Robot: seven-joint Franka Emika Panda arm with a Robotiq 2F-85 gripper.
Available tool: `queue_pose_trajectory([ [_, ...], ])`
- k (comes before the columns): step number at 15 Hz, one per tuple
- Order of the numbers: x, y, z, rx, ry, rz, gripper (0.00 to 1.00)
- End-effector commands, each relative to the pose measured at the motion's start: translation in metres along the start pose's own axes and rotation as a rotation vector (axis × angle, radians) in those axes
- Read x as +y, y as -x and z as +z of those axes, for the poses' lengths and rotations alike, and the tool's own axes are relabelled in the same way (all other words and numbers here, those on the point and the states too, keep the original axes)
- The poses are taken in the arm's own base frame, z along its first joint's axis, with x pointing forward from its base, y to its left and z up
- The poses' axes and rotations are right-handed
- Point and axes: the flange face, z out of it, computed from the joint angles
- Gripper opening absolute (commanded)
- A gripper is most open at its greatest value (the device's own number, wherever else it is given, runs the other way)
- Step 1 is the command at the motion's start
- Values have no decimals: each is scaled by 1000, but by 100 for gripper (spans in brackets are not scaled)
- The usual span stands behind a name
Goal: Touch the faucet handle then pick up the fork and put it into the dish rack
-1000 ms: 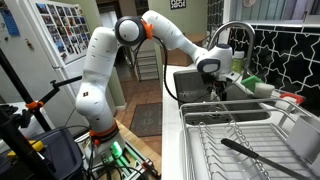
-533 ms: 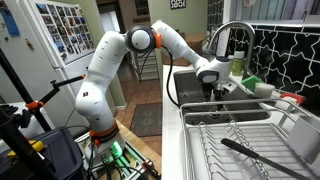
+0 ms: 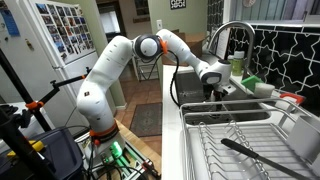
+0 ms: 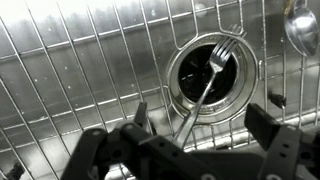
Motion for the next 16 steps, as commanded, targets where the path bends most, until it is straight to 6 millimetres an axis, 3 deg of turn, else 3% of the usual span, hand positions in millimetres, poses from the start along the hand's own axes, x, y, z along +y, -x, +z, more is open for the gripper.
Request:
queue_pose_trajectory([
  [1,-4,-11,18,-35,98,40,100],
  [9,-17,-27,47,-41,88,44,98],
  [11,-21,-30,52,-43,87,45,91],
  [13,-23,-31,57,-43,89,44,72],
  [16,-27,-33,63,-40,87,52,56],
])
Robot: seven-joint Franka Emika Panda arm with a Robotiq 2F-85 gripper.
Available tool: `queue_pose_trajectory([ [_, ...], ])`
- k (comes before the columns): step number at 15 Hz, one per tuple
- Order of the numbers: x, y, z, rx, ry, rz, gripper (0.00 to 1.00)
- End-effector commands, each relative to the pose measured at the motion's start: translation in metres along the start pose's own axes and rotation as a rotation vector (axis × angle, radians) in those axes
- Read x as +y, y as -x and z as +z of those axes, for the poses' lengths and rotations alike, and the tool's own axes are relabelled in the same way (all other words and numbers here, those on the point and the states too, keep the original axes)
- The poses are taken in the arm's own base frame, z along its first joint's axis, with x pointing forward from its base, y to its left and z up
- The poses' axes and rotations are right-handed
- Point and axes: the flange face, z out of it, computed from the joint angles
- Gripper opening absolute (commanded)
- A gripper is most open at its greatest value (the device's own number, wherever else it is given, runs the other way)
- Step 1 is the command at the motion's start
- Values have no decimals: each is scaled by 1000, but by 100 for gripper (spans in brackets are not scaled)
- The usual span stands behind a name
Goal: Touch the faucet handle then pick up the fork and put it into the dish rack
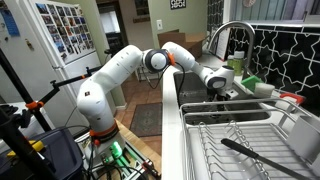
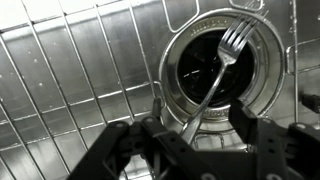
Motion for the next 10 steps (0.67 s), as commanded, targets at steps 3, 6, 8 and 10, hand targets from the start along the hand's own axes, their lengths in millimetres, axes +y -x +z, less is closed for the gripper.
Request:
queue_pose_trajectory([
  [3,-8,-6,16,-22,12,29,62],
  [6,-9,-7,17,-28,34,39,54],
  [8,-9,-7,20,-34,39,51,48],
  [10,-9,-8,18,-39,46,57,32],
])
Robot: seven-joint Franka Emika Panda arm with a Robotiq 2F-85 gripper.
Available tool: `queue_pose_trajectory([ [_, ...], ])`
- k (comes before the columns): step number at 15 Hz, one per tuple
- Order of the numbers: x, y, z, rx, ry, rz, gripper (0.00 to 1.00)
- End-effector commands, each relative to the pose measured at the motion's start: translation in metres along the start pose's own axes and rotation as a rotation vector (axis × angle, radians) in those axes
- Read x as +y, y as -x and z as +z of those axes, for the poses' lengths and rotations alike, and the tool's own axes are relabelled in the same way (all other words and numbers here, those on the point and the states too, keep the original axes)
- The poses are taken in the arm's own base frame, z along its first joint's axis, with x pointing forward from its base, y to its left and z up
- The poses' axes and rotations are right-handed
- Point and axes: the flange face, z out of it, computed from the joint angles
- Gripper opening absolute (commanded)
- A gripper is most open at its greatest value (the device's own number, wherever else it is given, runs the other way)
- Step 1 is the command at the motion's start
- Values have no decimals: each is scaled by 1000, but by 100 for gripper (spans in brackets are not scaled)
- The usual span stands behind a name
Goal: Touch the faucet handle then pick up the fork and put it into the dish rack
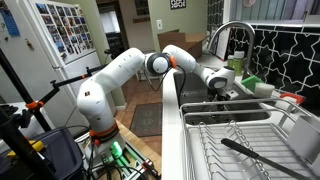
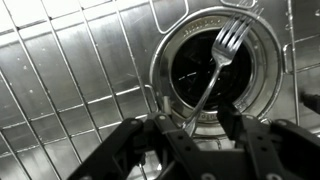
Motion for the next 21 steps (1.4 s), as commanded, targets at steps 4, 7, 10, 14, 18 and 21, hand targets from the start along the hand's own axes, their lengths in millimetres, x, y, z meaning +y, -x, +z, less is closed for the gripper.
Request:
queue_pose_trajectory([
  [4,-2,-5,12,-18,34,32,13],
  [7,-3,-5,12,-22,40,36,32],
  [10,-4,-5,14,-28,44,37,56],
  [14,-7,-3,18,-42,37,36,84],
  [18,-11,-2,20,-50,32,38,55],
  [21,-10,-2,22,-59,42,38,30],
])
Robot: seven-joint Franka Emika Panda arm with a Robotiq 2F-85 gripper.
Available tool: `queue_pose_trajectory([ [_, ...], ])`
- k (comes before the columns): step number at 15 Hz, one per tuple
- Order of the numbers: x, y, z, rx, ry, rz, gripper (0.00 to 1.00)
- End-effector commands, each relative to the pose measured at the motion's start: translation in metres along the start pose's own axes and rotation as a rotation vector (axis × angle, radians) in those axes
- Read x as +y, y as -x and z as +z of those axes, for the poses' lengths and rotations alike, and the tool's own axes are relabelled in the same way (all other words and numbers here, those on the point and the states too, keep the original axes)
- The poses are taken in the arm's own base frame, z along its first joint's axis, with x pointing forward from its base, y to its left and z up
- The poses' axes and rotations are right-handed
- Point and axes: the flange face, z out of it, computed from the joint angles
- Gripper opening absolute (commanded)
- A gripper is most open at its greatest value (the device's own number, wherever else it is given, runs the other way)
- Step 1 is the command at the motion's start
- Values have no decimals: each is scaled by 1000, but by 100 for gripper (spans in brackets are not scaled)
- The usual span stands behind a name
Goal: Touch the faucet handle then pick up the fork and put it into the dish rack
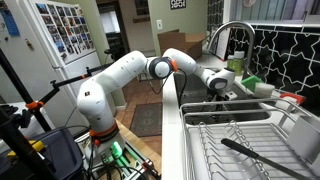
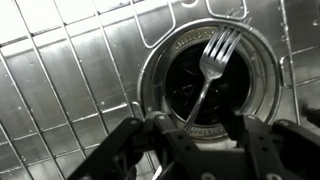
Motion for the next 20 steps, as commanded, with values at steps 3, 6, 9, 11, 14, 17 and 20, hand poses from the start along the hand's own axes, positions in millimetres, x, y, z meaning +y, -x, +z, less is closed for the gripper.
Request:
queue_pose_trajectory([
  [3,2,-5,8,-23,23,21,21],
  [6,3,-5,9,-26,25,22,24],
  [9,3,-4,5,-21,28,23,11],
  [11,7,-2,-9,-32,35,43,4],
  [14,8,3,-35,-11,48,29,7],
  [17,5,11,-55,-14,50,23,7],
  [20,6,19,-73,-8,60,24,7],
])
